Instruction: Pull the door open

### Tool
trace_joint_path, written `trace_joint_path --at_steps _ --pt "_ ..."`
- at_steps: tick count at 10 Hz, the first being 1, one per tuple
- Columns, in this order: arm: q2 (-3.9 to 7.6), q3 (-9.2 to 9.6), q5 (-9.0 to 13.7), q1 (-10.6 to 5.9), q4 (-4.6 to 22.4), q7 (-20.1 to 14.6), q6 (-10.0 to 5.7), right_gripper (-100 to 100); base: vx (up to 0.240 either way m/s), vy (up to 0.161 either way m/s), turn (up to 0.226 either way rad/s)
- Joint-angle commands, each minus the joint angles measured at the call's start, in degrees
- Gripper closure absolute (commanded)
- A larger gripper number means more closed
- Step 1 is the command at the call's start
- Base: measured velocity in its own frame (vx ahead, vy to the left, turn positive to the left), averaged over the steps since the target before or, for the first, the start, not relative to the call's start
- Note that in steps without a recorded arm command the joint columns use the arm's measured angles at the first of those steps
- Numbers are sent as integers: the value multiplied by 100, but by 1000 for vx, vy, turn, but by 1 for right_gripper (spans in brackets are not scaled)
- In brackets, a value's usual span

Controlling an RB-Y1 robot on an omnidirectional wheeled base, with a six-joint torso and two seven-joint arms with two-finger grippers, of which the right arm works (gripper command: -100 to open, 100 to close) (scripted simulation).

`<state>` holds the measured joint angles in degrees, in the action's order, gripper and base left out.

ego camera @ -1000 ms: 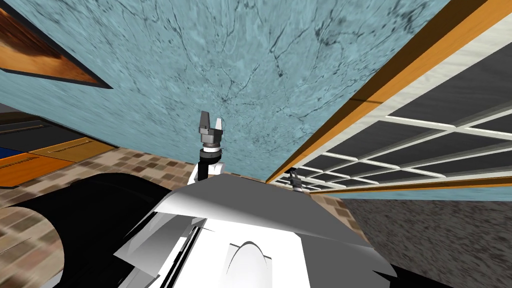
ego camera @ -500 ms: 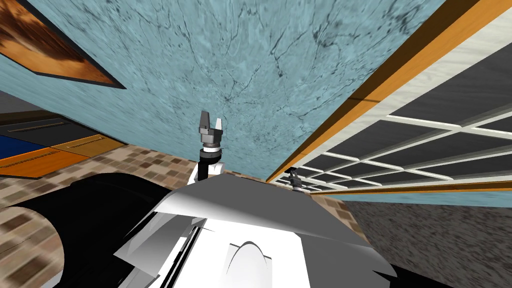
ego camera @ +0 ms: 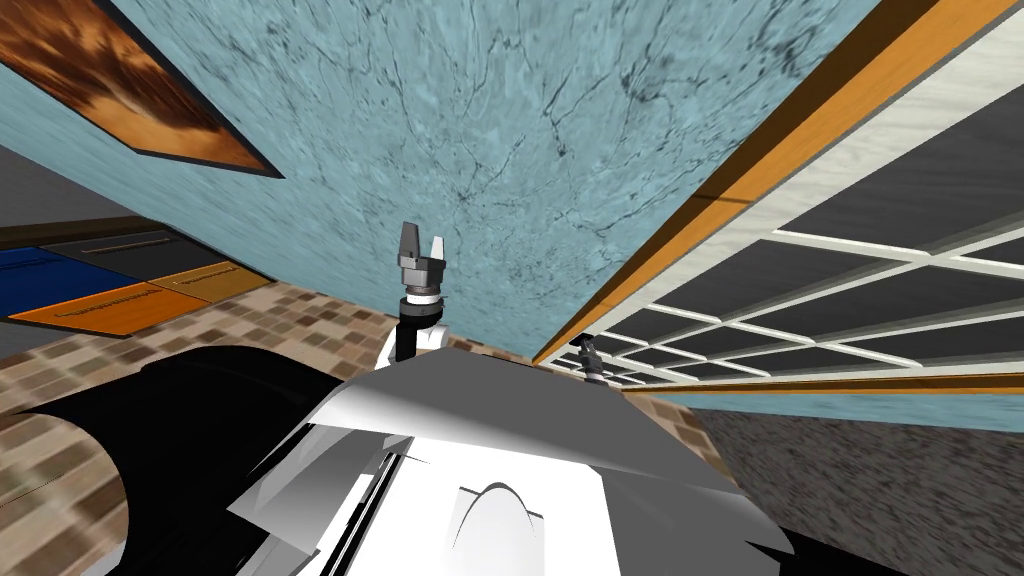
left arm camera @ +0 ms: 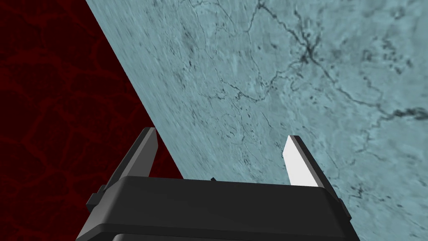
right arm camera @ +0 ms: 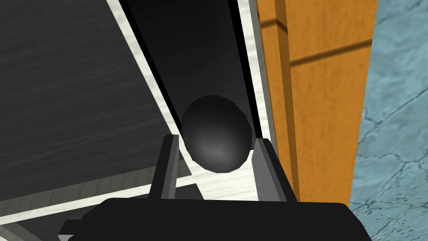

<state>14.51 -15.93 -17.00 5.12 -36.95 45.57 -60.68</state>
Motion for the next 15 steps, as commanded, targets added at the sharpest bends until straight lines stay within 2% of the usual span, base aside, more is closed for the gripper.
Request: trace_joint_path --at_steps 1,6,7,9,10,11,12,14,15 --pt "-2 21 52 0 1 -158 6 100 -37 -22 37" --pt "13 157 372 -25 -13 -904 62 100 -43 -16 62" --pt "13 157 372 -25 -13 -941 62 100 -37 -21 33" --pt "22 235 558 -40 -21 -1308 95 100 -41 -29 76" --pt "22 235 558 -40 -21 -1391 95 100 -36 -23 46" --pt "27 275 651 -48 -26 -1595 111 100 -34 -13 64" --pt "27 275 651 -48 -26 -1616 111 100 -27 -11 32" --pt "36 353 837 -63 -34 -1987 143 100 -46 -25 79" --pt "36 353 837 -63 -34 -2065 143 100 -44 -20 46"
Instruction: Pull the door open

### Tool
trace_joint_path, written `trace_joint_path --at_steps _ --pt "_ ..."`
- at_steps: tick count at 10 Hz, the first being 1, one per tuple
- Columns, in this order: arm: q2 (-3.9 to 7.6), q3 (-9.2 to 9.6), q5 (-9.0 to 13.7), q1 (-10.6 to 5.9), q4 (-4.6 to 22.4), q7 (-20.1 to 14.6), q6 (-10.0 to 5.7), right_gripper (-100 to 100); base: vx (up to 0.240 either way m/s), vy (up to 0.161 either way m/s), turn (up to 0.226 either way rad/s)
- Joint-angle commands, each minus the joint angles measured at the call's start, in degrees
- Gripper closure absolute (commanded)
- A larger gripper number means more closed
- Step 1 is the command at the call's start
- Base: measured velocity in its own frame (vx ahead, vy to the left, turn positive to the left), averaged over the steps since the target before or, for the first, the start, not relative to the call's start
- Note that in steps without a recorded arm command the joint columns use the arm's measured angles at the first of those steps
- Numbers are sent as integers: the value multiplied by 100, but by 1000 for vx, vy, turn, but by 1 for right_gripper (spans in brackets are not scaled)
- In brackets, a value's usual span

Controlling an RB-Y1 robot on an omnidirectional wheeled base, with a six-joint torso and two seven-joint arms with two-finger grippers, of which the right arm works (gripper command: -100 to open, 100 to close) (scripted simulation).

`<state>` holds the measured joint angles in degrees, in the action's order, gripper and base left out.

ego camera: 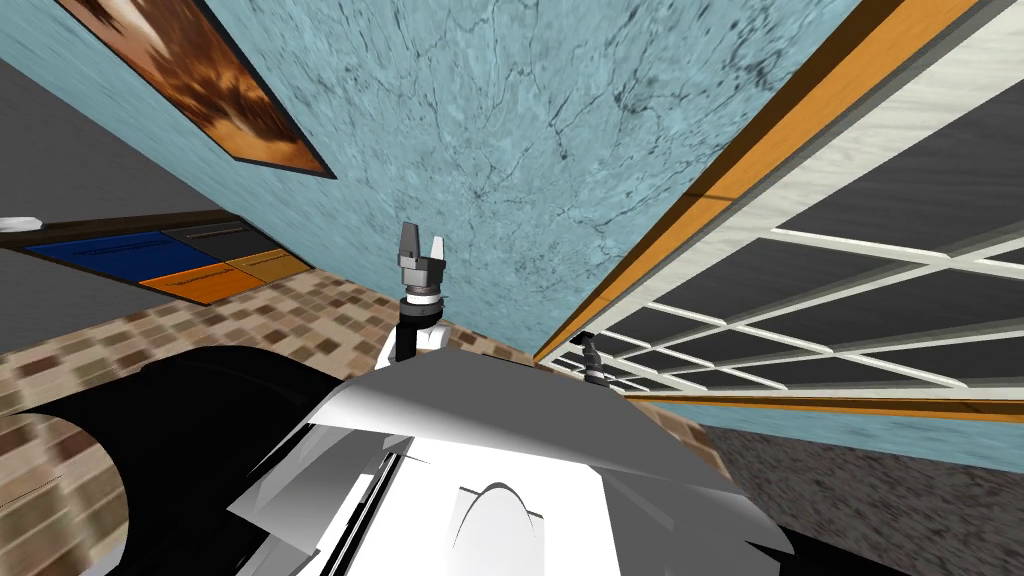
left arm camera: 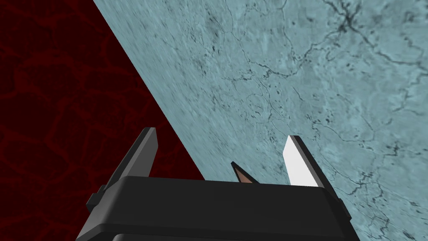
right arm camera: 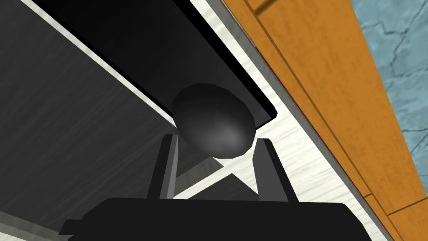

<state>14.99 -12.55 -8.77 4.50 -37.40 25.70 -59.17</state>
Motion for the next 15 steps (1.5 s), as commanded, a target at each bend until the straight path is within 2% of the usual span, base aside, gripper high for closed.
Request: trace_joint_path --at_steps 1,2,4,7,8,9,11,14,15 --pt "-7 59 117 -9 7 -286 10 100 -38 -16 61" --pt "-7 59 117 -9 7 -313 10 100 -28 -15 33" --pt "3 146 323 -25 -2 -683 46 100 -38 -23 77" --pt "7 189 425 -33 -7 -1017 64 100 -39 -19 53" --pt "12 233 528 -42 -12 -1236 82 100 -35 -18 57" --pt "12 233 528 -42 -12 -1252 82 100 -33 -16 46" --pt "23 325 747 -59 -21 -1628 120 100 -46 -24 89" --pt "28 371 856 -68 -26 -1966 139 100 -41 -21 47" --pt "33 417 965 -76 -31 -2195 158 100 -35 -16 79"
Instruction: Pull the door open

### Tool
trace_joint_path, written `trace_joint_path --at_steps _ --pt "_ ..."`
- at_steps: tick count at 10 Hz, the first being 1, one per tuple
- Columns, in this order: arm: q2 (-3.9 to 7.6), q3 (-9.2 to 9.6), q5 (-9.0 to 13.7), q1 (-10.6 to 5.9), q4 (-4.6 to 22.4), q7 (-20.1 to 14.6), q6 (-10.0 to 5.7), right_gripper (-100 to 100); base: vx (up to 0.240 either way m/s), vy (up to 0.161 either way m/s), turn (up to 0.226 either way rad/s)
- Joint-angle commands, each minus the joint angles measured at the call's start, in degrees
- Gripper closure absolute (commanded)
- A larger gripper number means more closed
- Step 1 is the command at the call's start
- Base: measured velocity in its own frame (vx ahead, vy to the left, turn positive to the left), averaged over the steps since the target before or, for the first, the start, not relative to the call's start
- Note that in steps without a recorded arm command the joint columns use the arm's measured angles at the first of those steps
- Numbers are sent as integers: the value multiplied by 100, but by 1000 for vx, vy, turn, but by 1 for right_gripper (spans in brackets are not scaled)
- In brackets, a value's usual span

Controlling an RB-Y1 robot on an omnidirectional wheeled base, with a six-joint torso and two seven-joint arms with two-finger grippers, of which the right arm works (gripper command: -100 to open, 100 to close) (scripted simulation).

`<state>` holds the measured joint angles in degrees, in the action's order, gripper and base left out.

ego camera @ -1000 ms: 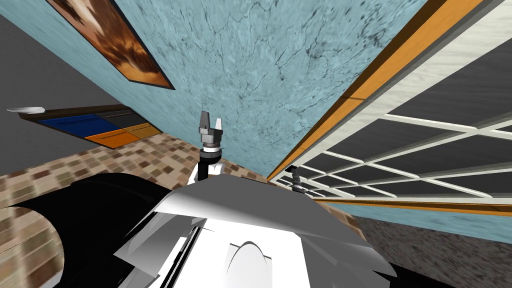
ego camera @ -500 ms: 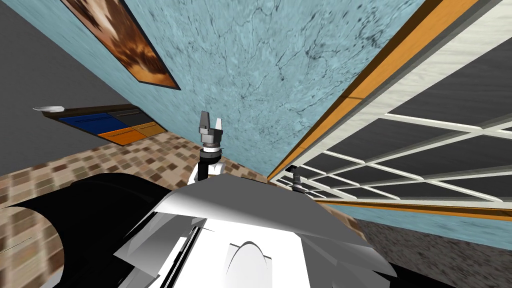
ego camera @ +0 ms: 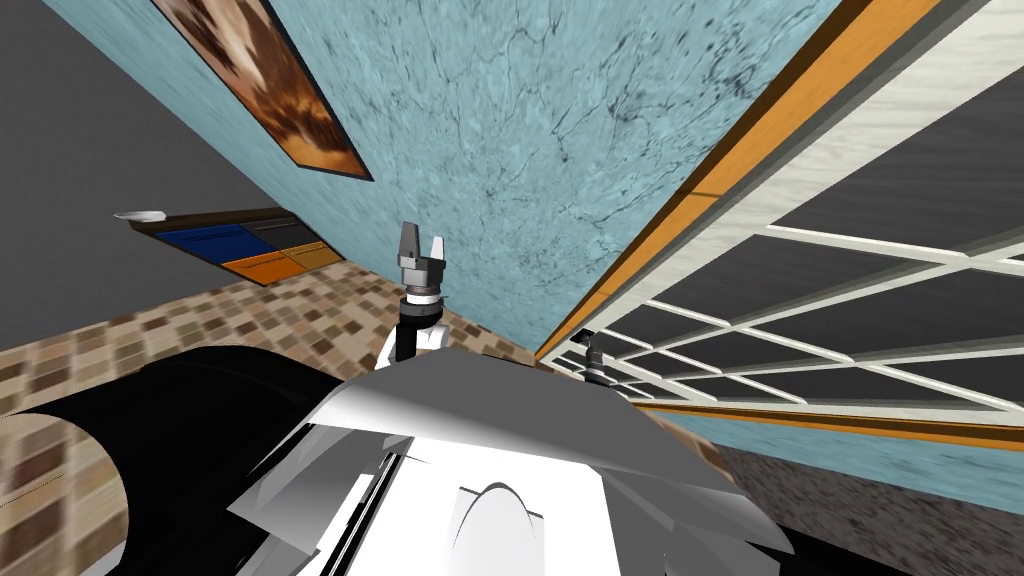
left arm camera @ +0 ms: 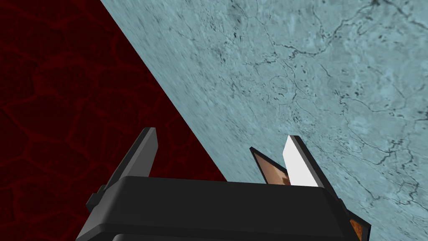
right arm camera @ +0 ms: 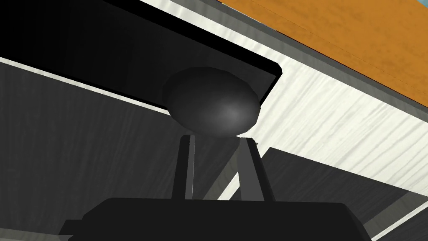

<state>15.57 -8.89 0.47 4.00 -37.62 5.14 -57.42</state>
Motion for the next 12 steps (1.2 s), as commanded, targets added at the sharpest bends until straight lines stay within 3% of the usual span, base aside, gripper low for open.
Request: trace_joint_path --at_steps 1,2,3,12 --pt "-20 98 150 -36 -14 -286 2 100 -54 -19 92" --pt "-20 98 150 -36 -14 -387 2 100 -42 -17 51" --pt "16 50 89 10 22 -93 -19 -100 -10 -1 -45" --pt "72 -27 -243 211 -26 1186 -188 -100 10 22 -50"
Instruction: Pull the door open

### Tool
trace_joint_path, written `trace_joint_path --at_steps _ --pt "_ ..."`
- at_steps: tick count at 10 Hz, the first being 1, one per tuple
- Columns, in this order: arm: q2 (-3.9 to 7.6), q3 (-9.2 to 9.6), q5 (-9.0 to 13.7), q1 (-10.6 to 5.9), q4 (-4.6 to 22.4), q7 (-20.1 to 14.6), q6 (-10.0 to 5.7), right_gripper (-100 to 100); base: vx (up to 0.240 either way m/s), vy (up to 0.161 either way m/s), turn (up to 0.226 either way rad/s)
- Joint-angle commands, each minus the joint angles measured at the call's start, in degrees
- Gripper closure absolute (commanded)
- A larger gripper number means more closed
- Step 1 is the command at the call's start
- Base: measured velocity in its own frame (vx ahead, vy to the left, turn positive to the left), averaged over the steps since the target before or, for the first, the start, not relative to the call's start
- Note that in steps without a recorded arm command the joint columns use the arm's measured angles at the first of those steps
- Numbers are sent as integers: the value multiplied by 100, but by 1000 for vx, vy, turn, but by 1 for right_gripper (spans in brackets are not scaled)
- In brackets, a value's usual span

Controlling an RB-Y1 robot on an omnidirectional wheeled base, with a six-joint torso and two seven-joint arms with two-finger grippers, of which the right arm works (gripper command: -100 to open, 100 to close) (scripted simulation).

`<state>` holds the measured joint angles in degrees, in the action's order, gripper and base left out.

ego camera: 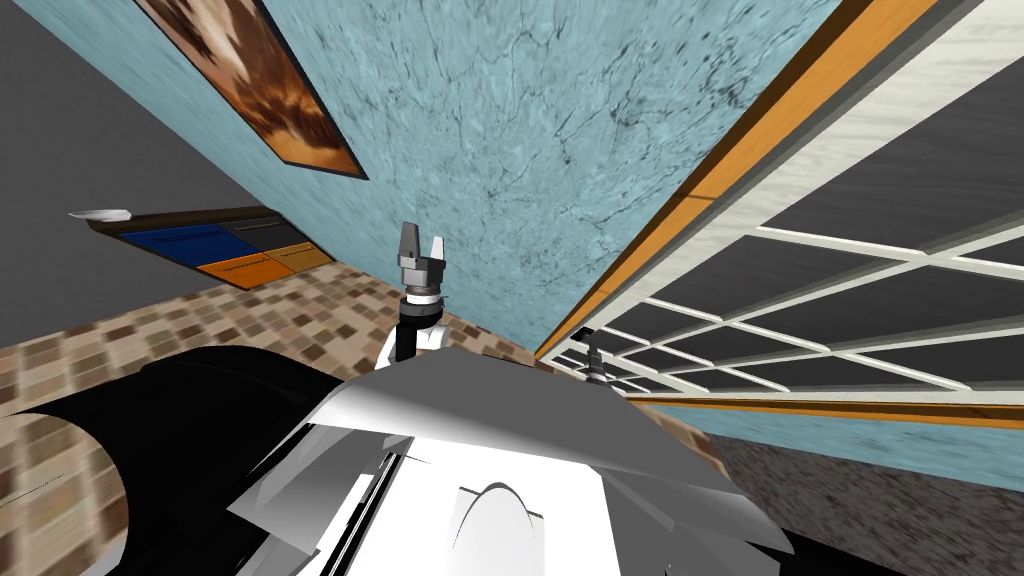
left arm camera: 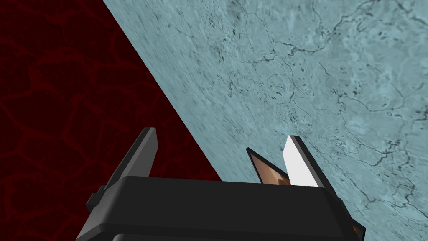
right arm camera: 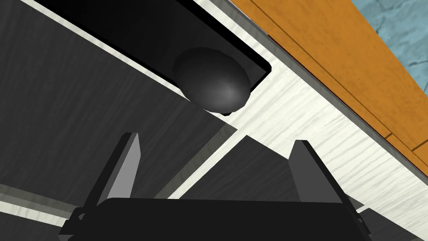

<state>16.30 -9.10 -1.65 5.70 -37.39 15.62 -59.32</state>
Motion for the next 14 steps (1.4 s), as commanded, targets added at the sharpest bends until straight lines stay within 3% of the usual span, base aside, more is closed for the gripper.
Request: trace_joint_path --at_steps 1,4,14 --pt "10 -21 -97 81 -58 286 -31 -100 12 27 -77" --pt "21 -37 -165 121 -68 605 -65 -100 8 22 -41" --pt "106 -154 -674 428 -141 2147 -323 -100 9 25 -62"
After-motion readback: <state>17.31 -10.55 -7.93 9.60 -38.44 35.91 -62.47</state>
